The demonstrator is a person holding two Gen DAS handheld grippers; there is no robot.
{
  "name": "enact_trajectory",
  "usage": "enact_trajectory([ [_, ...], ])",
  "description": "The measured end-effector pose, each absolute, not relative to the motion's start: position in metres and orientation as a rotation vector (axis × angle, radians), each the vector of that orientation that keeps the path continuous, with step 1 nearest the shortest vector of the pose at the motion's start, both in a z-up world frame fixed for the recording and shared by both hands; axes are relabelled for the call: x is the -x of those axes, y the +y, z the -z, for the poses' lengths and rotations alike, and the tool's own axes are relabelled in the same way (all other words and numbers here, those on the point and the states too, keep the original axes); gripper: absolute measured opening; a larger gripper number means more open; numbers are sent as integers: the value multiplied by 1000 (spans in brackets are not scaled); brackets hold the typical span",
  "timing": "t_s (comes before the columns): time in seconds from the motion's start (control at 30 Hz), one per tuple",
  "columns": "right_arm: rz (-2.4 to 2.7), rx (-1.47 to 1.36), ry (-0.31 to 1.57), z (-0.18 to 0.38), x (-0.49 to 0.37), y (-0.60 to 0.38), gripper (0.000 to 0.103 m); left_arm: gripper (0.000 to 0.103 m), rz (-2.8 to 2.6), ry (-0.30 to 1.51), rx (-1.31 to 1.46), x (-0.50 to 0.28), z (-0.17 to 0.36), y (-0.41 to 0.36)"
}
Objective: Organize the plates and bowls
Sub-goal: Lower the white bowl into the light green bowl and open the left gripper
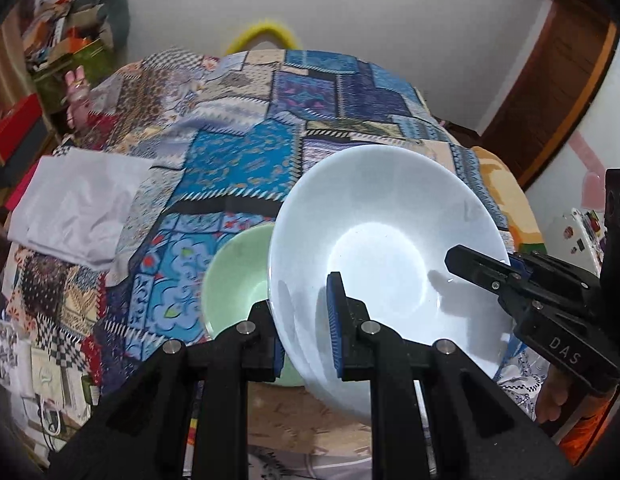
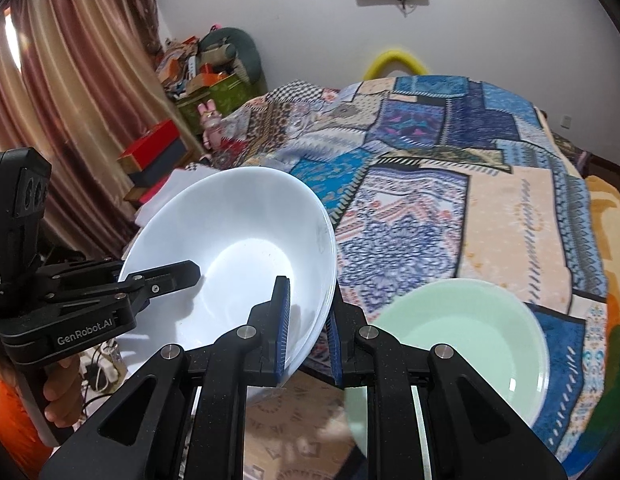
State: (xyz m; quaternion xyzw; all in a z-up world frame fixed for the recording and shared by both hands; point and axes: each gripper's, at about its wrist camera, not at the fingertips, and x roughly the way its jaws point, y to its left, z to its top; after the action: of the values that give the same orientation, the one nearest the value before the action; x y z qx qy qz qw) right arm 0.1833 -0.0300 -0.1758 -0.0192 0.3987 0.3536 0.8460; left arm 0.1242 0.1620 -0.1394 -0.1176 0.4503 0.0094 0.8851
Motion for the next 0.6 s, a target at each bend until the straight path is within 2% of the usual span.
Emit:
enact_trajectory([
  [0.6, -791, 51, 974, 224, -194, 15, 15, 17, -78, 1039, 311, -130, 199, 205],
])
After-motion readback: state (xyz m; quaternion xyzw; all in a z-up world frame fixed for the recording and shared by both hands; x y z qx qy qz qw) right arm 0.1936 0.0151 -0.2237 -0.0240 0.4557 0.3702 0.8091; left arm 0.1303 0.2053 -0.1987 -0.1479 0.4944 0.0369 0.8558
